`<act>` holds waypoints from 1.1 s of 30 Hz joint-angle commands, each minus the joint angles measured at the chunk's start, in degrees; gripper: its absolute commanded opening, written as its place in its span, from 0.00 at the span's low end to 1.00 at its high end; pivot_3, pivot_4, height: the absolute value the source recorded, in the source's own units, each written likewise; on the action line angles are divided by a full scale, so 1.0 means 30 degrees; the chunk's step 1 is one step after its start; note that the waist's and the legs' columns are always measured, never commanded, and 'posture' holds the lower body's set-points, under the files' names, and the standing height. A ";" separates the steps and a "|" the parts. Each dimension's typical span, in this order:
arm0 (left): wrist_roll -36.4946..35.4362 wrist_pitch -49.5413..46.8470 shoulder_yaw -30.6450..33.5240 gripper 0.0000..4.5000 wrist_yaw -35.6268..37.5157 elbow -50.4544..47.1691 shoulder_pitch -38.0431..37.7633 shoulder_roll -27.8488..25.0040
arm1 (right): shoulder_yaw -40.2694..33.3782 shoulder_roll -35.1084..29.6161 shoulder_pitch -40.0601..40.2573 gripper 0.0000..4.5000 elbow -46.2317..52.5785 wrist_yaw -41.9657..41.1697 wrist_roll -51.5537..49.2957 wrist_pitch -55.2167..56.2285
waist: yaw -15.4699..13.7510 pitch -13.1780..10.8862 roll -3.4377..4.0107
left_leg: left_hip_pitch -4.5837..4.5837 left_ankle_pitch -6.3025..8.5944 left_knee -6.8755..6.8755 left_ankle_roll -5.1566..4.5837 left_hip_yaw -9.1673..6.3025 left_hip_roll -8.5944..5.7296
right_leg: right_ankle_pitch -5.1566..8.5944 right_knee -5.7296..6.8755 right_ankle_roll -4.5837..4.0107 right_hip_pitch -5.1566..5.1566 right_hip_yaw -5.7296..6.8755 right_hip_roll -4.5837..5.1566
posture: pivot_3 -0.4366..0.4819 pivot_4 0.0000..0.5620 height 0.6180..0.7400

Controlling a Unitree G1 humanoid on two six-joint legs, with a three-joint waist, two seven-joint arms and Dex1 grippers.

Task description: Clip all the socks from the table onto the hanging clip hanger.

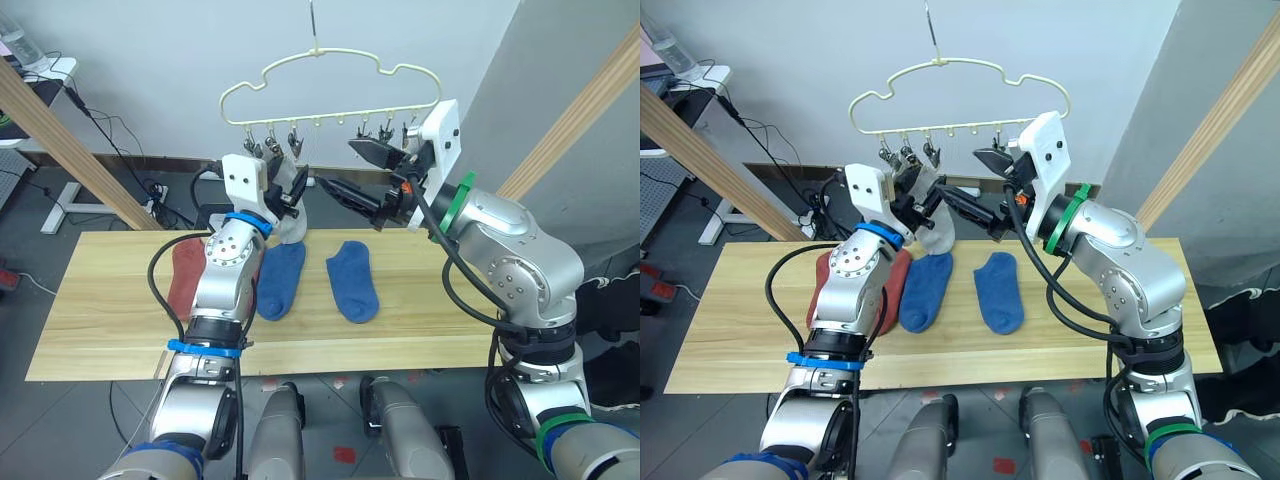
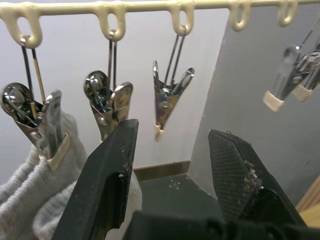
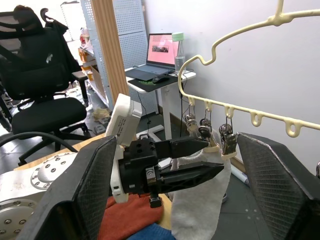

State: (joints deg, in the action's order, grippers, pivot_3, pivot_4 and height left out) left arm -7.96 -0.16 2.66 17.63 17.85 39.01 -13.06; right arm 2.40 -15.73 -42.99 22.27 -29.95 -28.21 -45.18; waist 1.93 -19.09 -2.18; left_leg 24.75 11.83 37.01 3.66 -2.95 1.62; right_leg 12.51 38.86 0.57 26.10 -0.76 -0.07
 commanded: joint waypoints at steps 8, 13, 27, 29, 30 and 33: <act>0.0155 0.1605 0.0265 0.54 -0.0241 0.1249 0.1631 0.0183 | 0.0004 -0.0134 -0.0262 0.88 0.0874 0.0087 -0.0167 0.0536 | 0.0008 0.0000 0.0000 | 0.0002 0.0000 -0.0005 0.0000 0.0003 0.0001 | 0.0000 -0.0004 0.0000 0.0001 0.0000 0.0000 | 0.41 0.53 1.00; 0.0105 0.1740 0.0307 0.54 -0.0277 0.1340 0.1693 0.0191 | 0.0012 -0.0153 -0.0230 0.88 0.0844 0.0121 -0.0146 0.0587 | 0.0016 0.0000 0.0000 | 0.0001 0.0000 -0.0004 0.0000 0.0002 0.0002 | 0.0000 -0.0001 -0.0001 0.0001 0.0001 0.0000 | 0.41 0.54 1.00; 0.0296 0.2210 0.0399 0.54 -0.0644 0.1779 0.2199 0.0372 | 0.0050 -0.0159 -0.0077 0.88 0.0878 0.0190 -0.0131 0.0565 | 0.0022 0.0000 0.0000 | 0.0002 0.0000 -0.0004 0.0000 0.0002 0.0002 | 0.0000 -0.0002 -0.0001 0.0001 0.0001 0.0000 | 0.41 0.54 1.00; 0.0315 0.2285 0.0373 0.54 -0.0649 0.1857 0.2251 0.0354 | 0.0073 -0.0159 -0.0070 0.88 0.0849 0.0180 -0.0107 0.0598 | 0.0021 0.0000 0.0000 | 0.0002 0.0000 -0.0003 0.0000 0.0003 0.0001 | 0.0000 -0.0002 0.0000 0.0001 0.0000 0.0000 | 0.41 0.54 1.00; 0.0306 0.2330 0.0371 0.54 -0.0637 0.1897 0.2296 0.0323 | 0.0072 -0.0176 -0.0086 0.88 0.0799 0.0156 -0.0083 0.0639 | 0.0021 0.0000 0.0000 | 0.0002 0.0000 -0.0003 0.0000 0.0003 0.0000 | 0.0000 -0.0002 0.0000 0.0001 -0.0001 0.0000 | 0.41 0.54 1.00; 0.0280 0.2470 0.0413 0.54 -0.0641 0.2008 0.2474 0.0218 | 0.0052 -0.0250 -0.0119 0.88 0.0684 0.0094 -0.0039 0.0717 | 0.0021 0.0000 0.0000 | 0.0001 0.0000 -0.0005 0.0000 0.0002 0.0001 | 0.0000 -0.0002 0.0000 0.0001 0.0001 0.0000 | 0.41 0.54 1.00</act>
State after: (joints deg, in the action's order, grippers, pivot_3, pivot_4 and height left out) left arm -7.51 5.63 3.24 15.77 24.99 45.31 -12.12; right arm 2.65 -16.07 -42.98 22.26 -29.75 -28.18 -44.34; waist 1.99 -19.09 -2.18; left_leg 24.76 11.83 37.00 3.66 -2.94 1.62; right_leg 12.51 38.85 0.56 26.10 -0.76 -0.07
